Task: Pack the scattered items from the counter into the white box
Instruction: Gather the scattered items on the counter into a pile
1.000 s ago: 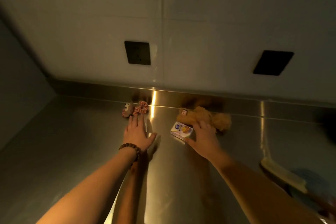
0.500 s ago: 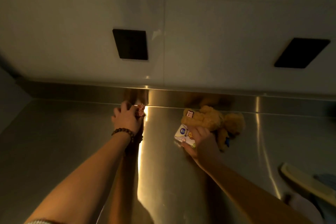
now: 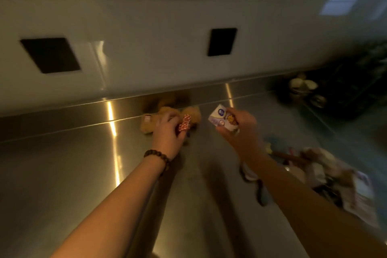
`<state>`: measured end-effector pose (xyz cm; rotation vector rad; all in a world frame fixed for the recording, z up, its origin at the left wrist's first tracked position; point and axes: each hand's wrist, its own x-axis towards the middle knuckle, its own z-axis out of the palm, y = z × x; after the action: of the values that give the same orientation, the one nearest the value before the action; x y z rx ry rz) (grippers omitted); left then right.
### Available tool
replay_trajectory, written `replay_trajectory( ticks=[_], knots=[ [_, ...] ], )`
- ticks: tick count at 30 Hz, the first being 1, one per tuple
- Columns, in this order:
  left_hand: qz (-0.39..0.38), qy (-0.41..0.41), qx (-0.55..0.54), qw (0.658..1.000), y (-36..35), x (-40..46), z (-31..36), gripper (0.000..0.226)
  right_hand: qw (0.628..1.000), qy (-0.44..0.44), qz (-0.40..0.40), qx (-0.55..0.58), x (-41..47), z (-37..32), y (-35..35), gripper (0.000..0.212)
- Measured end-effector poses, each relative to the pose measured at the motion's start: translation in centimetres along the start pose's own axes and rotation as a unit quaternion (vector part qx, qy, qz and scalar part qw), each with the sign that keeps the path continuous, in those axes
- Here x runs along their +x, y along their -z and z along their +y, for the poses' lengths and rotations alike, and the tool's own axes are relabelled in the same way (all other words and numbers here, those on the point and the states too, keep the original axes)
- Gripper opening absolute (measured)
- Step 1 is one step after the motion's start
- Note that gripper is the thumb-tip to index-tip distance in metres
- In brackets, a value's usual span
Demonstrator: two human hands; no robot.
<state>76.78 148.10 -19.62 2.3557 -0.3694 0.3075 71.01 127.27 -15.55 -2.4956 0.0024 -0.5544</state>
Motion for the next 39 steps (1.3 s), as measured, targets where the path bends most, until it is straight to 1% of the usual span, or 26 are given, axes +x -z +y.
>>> replay_trajectory(
  ticks=[3,5,8,10,13,15,17,19,21,24,27,30,34,37,39],
  knots=[
    [-0.016,-0.065,-0.021,0.998,-3.2,-0.5,6.4,0.024,0.997,-0.020,0.077,-0.023,-2.4,4.2,6.1,0.049],
    [-0.034,-0.116,-0.029,0.992,-5.3,-1.2,10.2,0.022,0.991,-0.076,0.106,-0.031,-4.5,7.5,9.6,0.049],
    [-0.075,-0.152,-0.045,0.985,-8.4,-2.4,14.5,0.020,0.978,-0.165,0.118,-0.040,-8.5,12.6,13.8,0.046],
    [-0.100,-0.167,-0.047,0.980,-10.4,-3.2,16.3,0.020,0.971,-0.199,0.127,-0.038,-11.3,15.3,15.5,0.043],
    [-0.145,-0.173,-0.036,0.974,-13.1,-4.5,18.0,0.022,0.958,-0.254,0.132,-0.022,-15.0,17.9,16.4,0.035],
    [-0.182,-0.171,-0.032,0.968,-14.7,-5.2,18.7,0.026,0.955,-0.275,0.113,-0.011,-16.5,18.8,16.2,0.037],
    [-0.216,-0.171,-0.026,0.961,-16.1,-5.8,19.1,0.032,0.958,-0.274,0.077,-0.012,-17.5,19.5,15.7,0.042],
    [-0.237,-0.167,-0.017,0.957,-17.0,-6.1,19.1,0.039,0.959,-0.276,0.027,-0.056,-18.2,20.0,15.1,0.049],
    [-0.248,-0.171,-0.021,0.953,-17.4,-6.2,18.8,0.044,0.959,-0.264,-0.003,-0.103,-18.9,20.3,14.5,0.053],
    [-0.271,-0.188,-0.024,0.944,-17.5,-6.2,18.2,0.046,0.964,-0.251,-0.031,-0.079,-19.6,20.3,13.8,0.052],
    [-0.299,-0.187,-0.021,0.935,-17.4,-6.3,17.4,0.055,0.967,-0.233,-0.058,-0.081,-20.3,20.0,13.0,0.053],
    [-0.308,-0.195,-0.030,0.931,-17.2,-6.3,17.0,0.055,0.966,-0.223,-0.090,-0.096,-20.8,19.4,12.2,0.064],
    [-0.293,-0.197,-0.054,0.934,-17.2,-6.4,16.9,0.049,0.968,-0.228,-0.076,-0.077,-20.6,18.2,12.3,0.073],
    [-0.277,-0.180,-0.074,0.941,-16.7,-6.1,16.7,0.053,0.967,-0.252,-0.026,-0.032,-19.3,16.7,13.1,0.071],
    [-0.241,-0.176,-0.074,0.952,-15.9,-5.8,16.5,0.054,0.978,-0.206,0.003,-0.041,-17.6,15.3,13.4,0.063]
  ],
)
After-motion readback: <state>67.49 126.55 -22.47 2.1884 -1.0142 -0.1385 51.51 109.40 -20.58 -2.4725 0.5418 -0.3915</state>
